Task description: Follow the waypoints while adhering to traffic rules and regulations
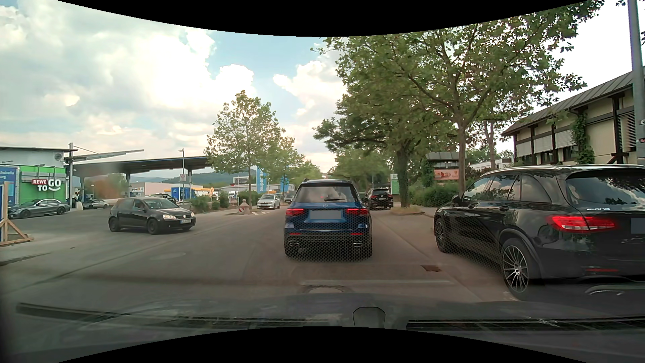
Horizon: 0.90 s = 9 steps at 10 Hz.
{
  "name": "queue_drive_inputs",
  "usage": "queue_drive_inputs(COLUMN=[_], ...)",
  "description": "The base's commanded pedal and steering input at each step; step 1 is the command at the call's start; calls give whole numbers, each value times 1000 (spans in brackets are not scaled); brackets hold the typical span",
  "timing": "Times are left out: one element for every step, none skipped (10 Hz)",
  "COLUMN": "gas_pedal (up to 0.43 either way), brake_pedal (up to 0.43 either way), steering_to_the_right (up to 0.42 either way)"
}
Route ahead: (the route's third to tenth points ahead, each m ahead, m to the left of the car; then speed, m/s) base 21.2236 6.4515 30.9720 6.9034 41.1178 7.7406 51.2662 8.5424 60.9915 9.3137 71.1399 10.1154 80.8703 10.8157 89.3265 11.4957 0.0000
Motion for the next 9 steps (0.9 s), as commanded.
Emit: queue_drive_inputs(gas_pedal=[0, 0, 0, 0, 0, 0, 0, 0, 0], brake_pedal=[262, 262, 262, 262, 262, 262, 262, 262, 262], steering_to_the_right=[1, 1, 1, 1, 1, 1, 1, 1, 1])
